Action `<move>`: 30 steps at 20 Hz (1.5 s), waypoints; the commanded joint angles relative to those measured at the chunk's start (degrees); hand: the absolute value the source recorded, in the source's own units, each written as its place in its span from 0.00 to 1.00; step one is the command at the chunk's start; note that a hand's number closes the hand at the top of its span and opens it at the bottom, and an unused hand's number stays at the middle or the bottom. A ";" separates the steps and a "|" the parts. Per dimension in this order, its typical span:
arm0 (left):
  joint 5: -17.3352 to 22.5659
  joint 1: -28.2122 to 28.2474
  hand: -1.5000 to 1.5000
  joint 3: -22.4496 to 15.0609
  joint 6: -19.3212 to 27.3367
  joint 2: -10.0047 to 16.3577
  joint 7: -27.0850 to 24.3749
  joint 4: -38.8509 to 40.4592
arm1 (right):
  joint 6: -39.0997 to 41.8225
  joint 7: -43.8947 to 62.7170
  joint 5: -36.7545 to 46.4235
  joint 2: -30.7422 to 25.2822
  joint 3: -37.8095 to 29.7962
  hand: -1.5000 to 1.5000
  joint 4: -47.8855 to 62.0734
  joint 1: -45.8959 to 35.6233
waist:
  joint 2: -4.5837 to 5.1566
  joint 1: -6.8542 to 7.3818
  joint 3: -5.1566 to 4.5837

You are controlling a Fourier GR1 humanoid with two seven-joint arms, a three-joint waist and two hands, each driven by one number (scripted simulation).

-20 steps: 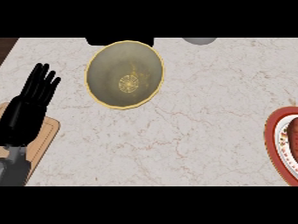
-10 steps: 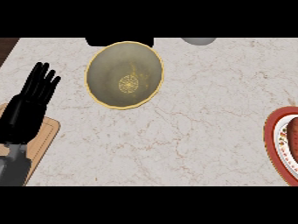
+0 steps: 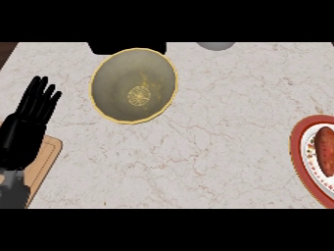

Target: Pick the sweet potato from the plate and place it in the bowl

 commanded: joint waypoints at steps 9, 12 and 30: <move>-0.27 -0.54 0.50 4.54 -3.36 -0.60 0.88 0.91 | -9.94 0.90 6.59 4.55 -4.15 0.00 -17.01 11.82 | -0.18 -0.98 -0.01; -2.83 2.73 0.50 2.54 -2.58 -3.45 -0.04 -1.87 | -10.12 -4.27 11.08 6.02 -4.76 0.00 -15.73 15.13 | -0.10 -0.61 0.01; -4.89 1.09 0.50 6.01 -4.46 -5.91 6.12 -5.34 | -6.88 -6.56 23.55 14.76 -8.92 0.00 -8.36 11.52 | -0.08 -0.31 0.02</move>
